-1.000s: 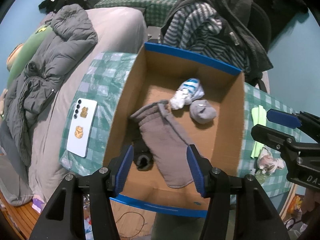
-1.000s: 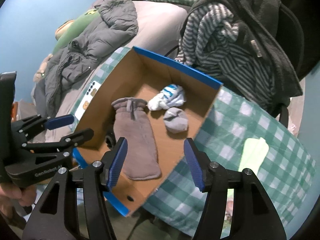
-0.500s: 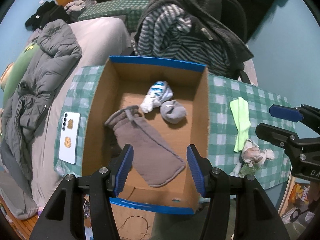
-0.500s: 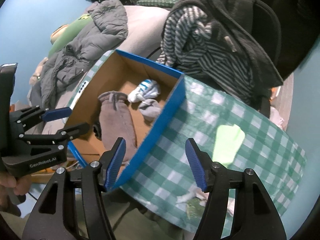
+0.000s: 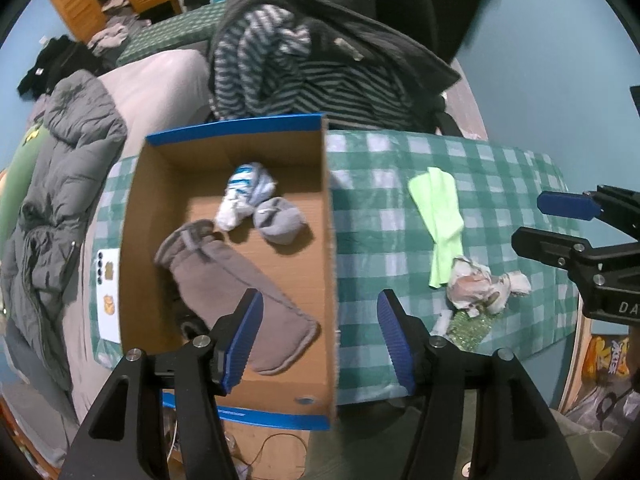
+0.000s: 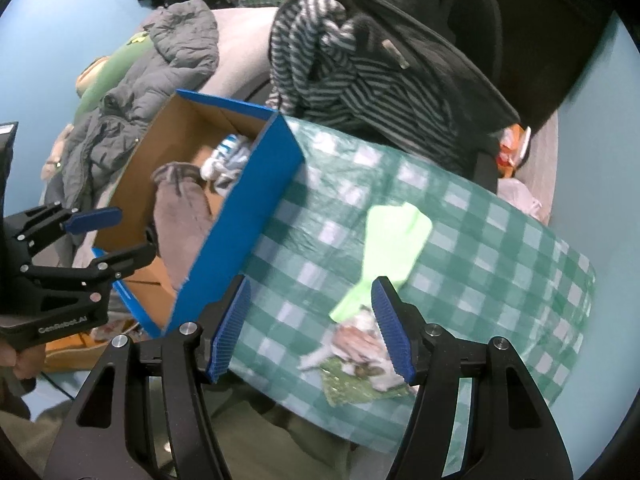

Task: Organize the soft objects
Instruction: 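Move both open tools back over the tablecloth toward the plastic bag bundle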

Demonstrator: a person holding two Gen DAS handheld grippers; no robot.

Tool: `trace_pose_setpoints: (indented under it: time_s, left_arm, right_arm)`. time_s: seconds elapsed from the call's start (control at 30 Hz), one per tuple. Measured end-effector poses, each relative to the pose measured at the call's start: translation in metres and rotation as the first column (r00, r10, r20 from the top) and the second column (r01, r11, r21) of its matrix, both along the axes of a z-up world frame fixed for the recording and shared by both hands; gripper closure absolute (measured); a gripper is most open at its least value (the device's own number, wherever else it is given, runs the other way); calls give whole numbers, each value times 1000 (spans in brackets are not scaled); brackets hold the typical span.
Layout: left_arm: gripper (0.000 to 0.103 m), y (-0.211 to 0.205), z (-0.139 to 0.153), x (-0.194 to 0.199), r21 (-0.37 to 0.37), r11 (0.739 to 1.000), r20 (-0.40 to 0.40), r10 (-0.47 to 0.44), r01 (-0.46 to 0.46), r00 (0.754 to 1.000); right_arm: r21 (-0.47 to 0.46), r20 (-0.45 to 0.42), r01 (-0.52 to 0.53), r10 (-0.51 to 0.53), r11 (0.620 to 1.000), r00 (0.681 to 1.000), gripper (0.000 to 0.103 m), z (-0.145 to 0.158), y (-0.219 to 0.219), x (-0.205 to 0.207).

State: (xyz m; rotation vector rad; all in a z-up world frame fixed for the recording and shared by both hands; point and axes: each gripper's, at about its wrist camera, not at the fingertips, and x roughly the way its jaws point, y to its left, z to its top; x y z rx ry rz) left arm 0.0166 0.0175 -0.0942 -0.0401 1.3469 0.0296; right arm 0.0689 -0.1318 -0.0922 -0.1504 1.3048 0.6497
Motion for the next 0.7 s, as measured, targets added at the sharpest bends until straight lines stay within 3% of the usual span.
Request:
trace_pose_setpoints:
  time_s: [0.33, 0.7]
  left_arm:
    - [42, -40, -18, 8, -5, 997, -32, -74, 74, 997]
    - [41, -71, -51, 16, -8, 991, -90, -136, 136, 987]
  right_arm:
    - [-9, -35, 25, -25, 1000, 999, 39, -28, -40, 0]
    - [-30, -74, -22, 20, 999, 997, 39, -75, -57, -8]
